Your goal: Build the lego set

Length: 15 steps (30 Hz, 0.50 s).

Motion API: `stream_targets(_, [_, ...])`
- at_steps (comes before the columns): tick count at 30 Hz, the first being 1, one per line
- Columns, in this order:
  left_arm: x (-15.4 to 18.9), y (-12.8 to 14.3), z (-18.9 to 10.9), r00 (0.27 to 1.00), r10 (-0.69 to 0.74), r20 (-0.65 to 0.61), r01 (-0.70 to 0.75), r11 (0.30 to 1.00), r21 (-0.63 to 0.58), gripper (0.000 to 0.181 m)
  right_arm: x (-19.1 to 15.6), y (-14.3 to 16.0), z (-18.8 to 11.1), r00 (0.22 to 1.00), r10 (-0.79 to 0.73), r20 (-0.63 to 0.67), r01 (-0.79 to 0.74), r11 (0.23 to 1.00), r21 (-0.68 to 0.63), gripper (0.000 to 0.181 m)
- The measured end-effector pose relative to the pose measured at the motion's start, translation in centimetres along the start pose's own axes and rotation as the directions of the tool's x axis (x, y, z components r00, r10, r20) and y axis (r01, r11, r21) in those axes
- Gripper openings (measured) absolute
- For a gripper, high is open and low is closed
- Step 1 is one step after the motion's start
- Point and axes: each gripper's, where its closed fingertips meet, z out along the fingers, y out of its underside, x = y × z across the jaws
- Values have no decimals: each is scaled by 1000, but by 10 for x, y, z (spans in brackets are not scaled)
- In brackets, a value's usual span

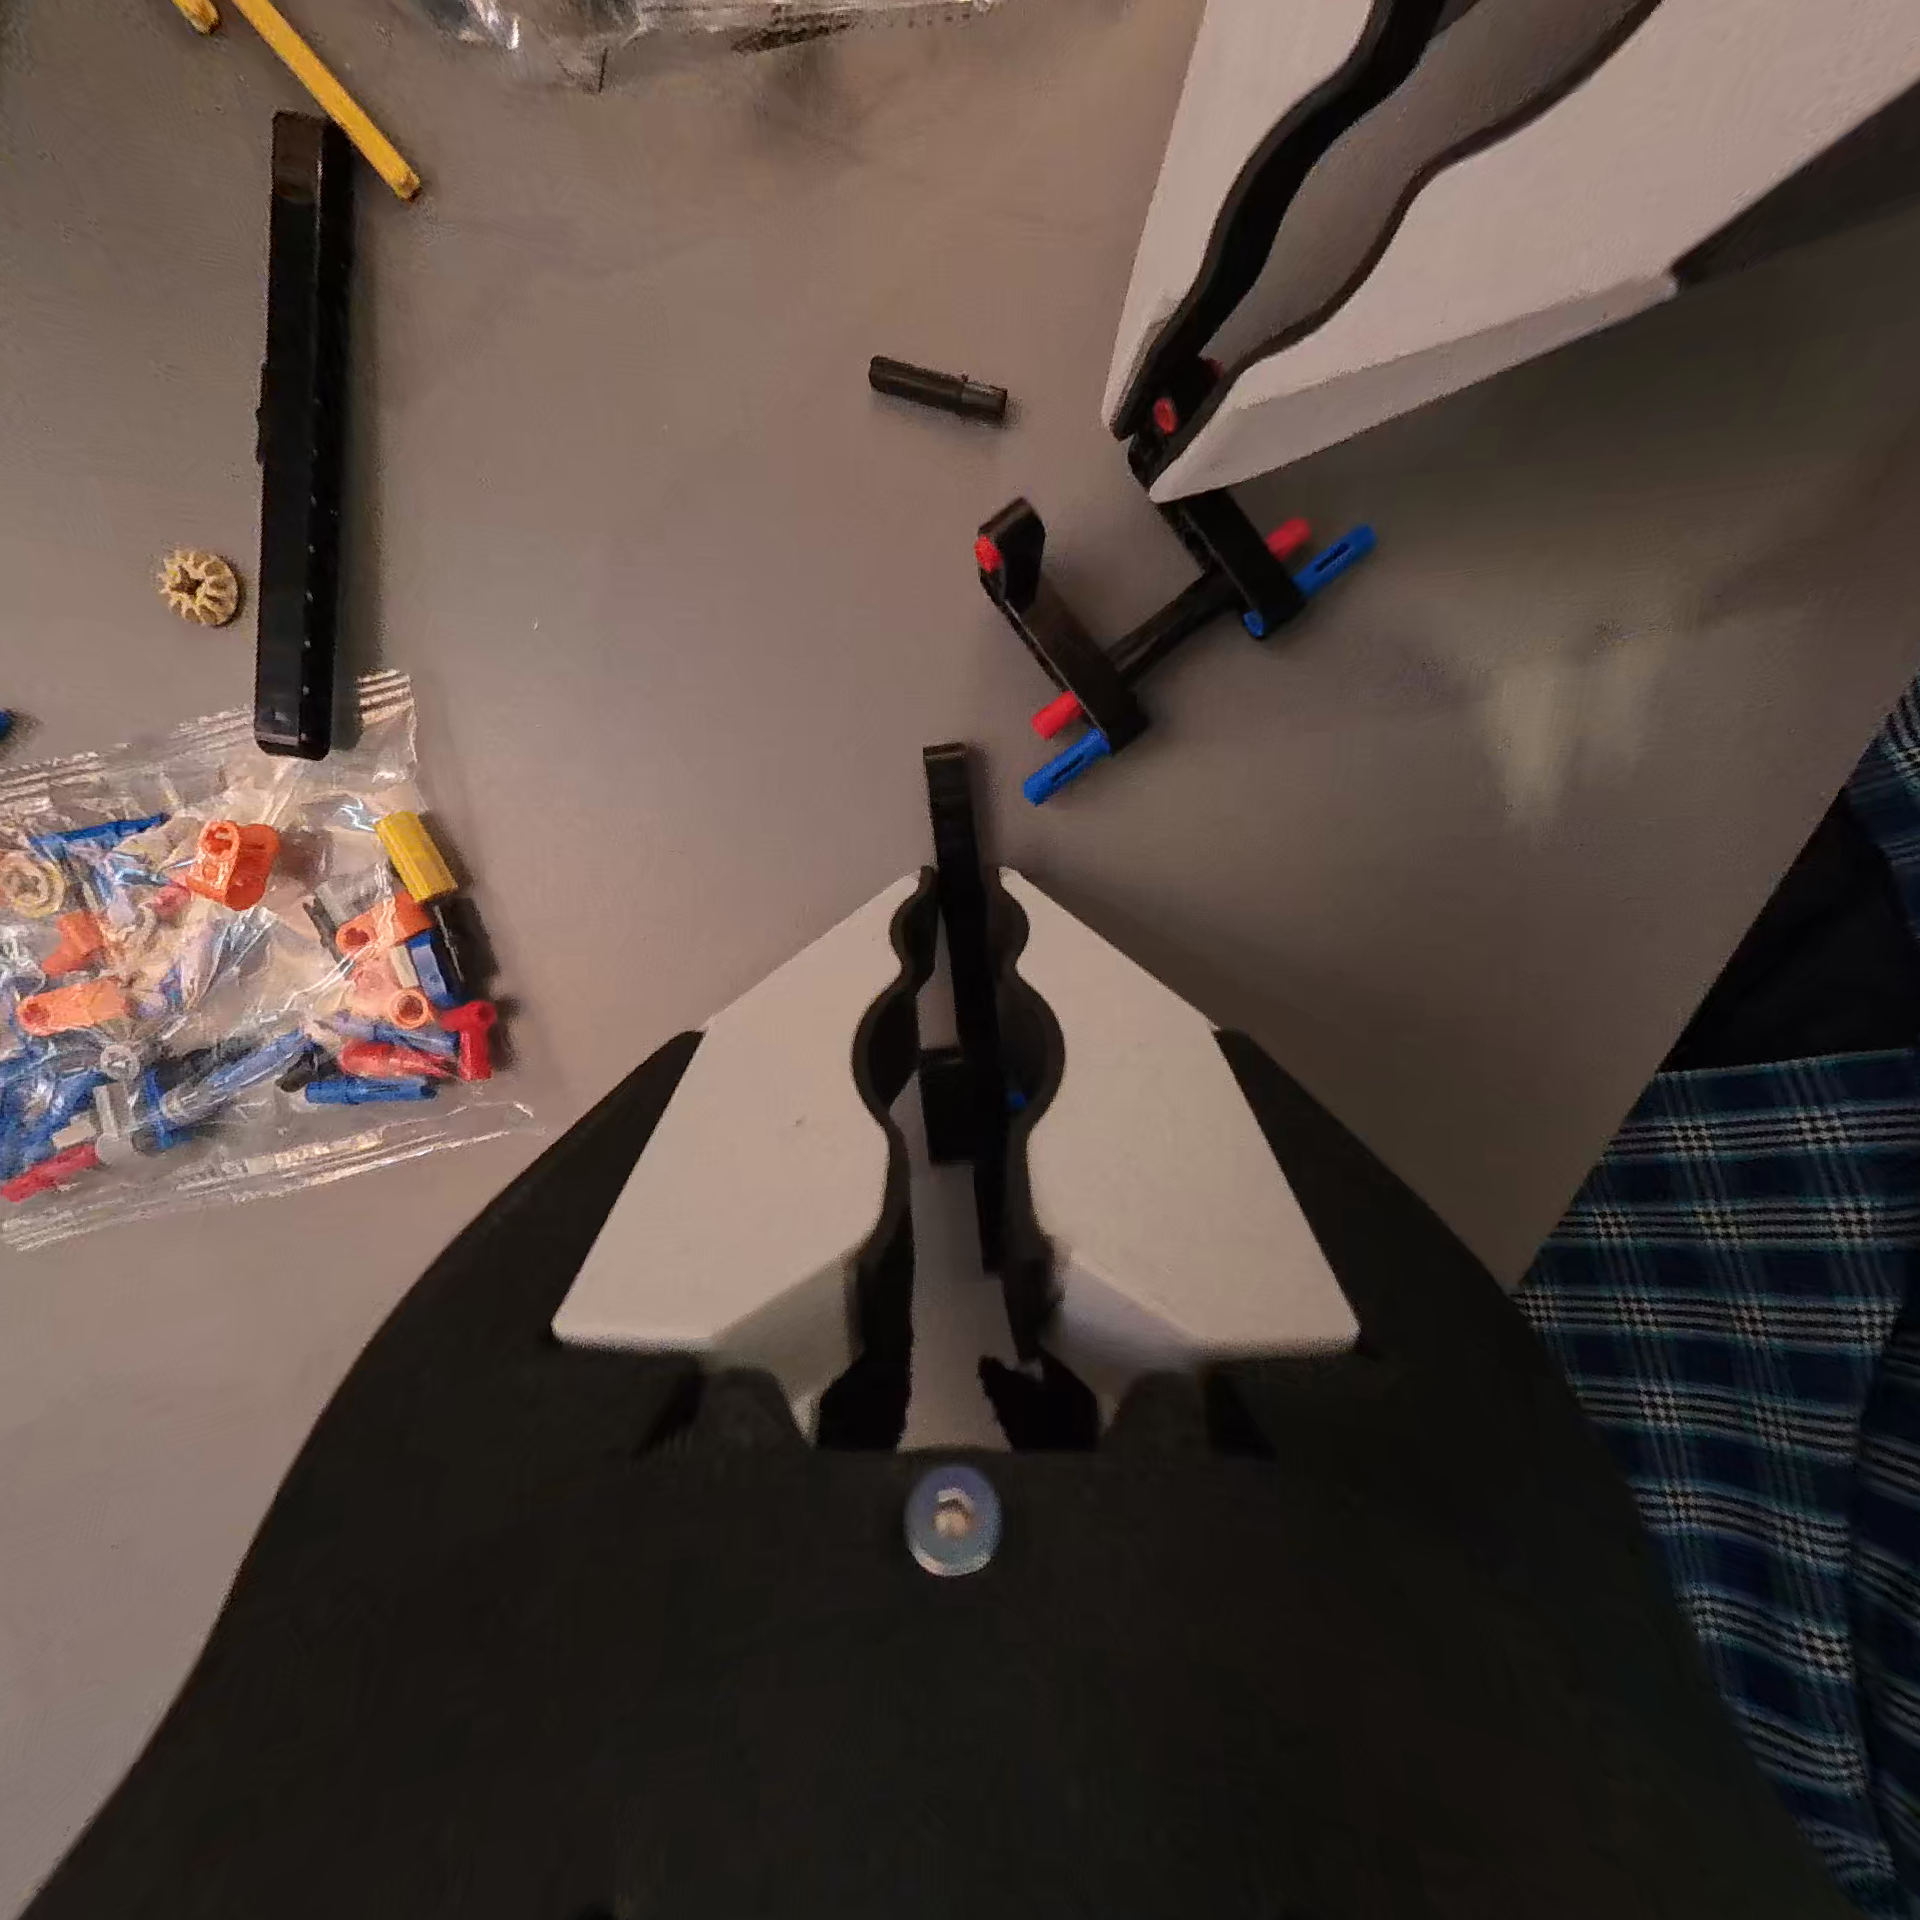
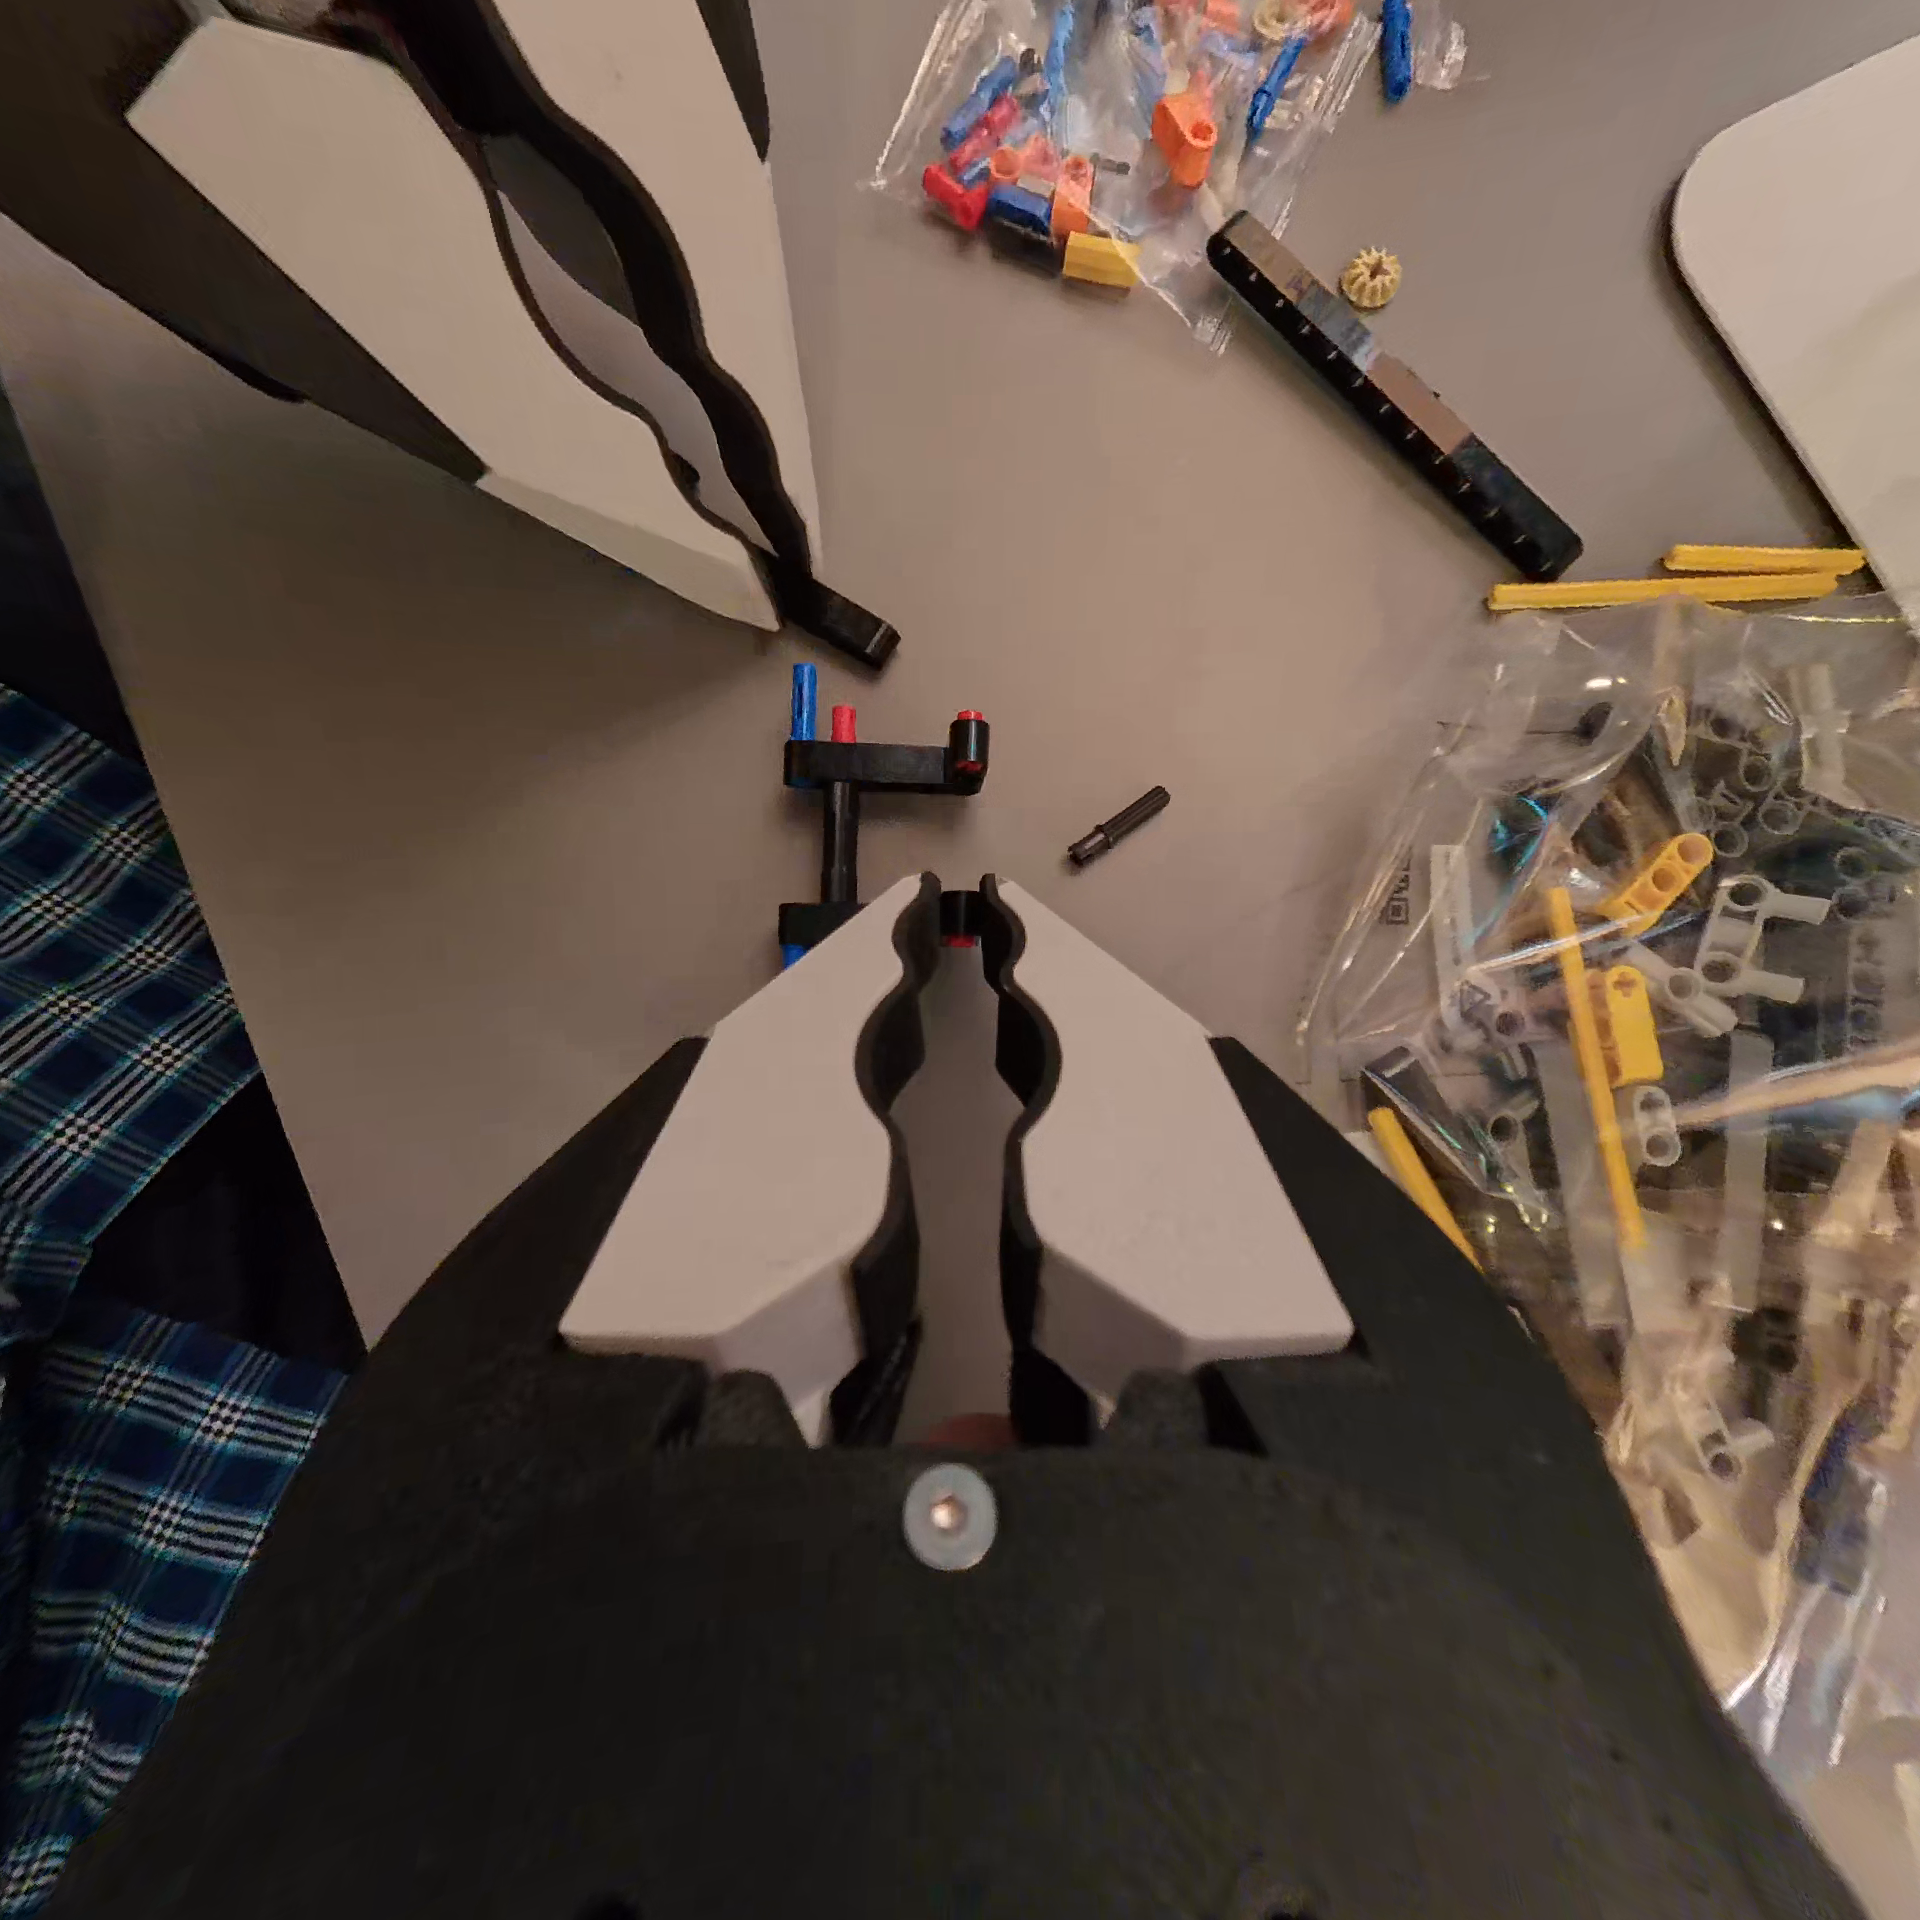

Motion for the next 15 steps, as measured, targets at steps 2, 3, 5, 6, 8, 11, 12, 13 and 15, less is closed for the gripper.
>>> stream_targets(2, [0,0,0,1000,-20,4,20,1000,-1,5,-1,-1,1,1000,-8,-14,7,1000,-24,4])
stream_targets(3, [0,0,0,999,-37,7,37,999,0,5,-2,0,2,1000,-9,-17,8,999,-42,4])
stream_targets(5, [0,0,0,997,-77,15,77,997,5,5,-1,-2,4,1000,5,-26,-6,999,-51,4])
stream_targets(6, [0,0,0,995,-100,20,100,995,11,5,0,-2,5,999,17,-27,-19,998,-54,4])
stream_targets(8, [2,-1,0,989,-148,21,147,989,30,5,3,-3,6,999,34,-42,-37,997,-61,4])
stream_targets(11, [2,-2,1,985,-169,41,167,985,49,5,5,-3,7,998,36,-60,-40,997,-73,4])
stream_targets(12, [2,-3,1,982,-184,39,182,982,55,5,5,-3,7,997,35,-65,-39,996,-76,4])
stream_targets(13, [2,-3,1,980,-195,38,192,980,59,5,5,-3,7,997,35,-71,-41,996,-78,4])
stream_targets(15, [3,-3,1,977,-211,40,209,976,63,6,6,-4,7,996,34,-77,-41,996,-81,4])
